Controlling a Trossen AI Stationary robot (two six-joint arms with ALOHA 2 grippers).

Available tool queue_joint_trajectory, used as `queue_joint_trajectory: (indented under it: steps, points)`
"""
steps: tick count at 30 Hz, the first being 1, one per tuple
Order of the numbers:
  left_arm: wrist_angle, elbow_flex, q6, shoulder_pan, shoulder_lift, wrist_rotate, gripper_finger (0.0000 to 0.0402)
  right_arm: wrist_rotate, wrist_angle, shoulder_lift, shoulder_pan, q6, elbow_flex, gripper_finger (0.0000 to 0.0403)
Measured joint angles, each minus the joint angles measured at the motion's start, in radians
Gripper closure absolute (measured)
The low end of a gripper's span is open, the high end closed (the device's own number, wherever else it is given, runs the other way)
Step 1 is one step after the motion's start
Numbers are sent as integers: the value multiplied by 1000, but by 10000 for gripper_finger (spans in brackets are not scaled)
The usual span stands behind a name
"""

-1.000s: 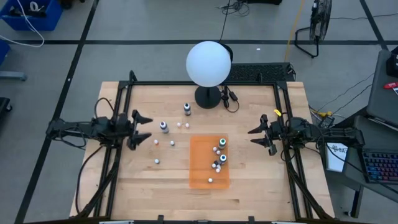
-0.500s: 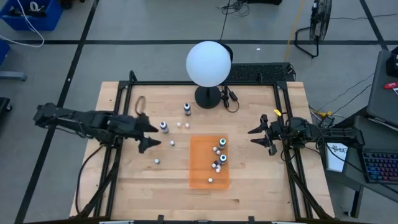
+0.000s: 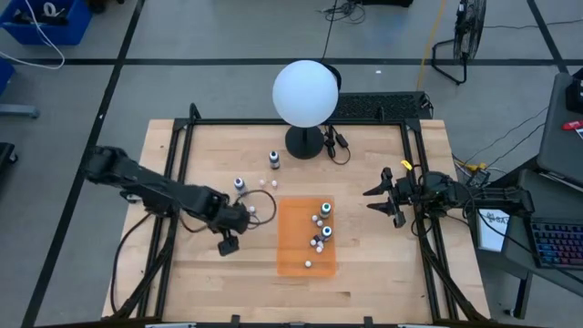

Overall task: Pick & Place food coloring
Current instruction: Put the small blue food coloring bottle into the orange bin

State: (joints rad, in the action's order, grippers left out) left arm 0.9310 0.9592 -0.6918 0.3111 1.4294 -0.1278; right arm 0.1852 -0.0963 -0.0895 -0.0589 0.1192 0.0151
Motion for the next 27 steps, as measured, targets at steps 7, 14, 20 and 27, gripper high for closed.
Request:
queue_joint_trajectory:
  steps: [7, 14, 20, 27]
  points:
    - [-1, -3, 5, 42, 95, 87, 50, 0, 0, 0, 0, 0, 0, 239]
    - [-15, -40, -61, 80, 142, 155, 50, 0, 0, 0, 0, 0, 0, 238]
    - [-131, -109, -71, 103, 157, 148, 50, 0, 0, 0, 0, 0, 0, 239]
    - [-238, -176, -92, 116, 154, 159, 50, 0, 0, 0, 0, 0, 0, 238]
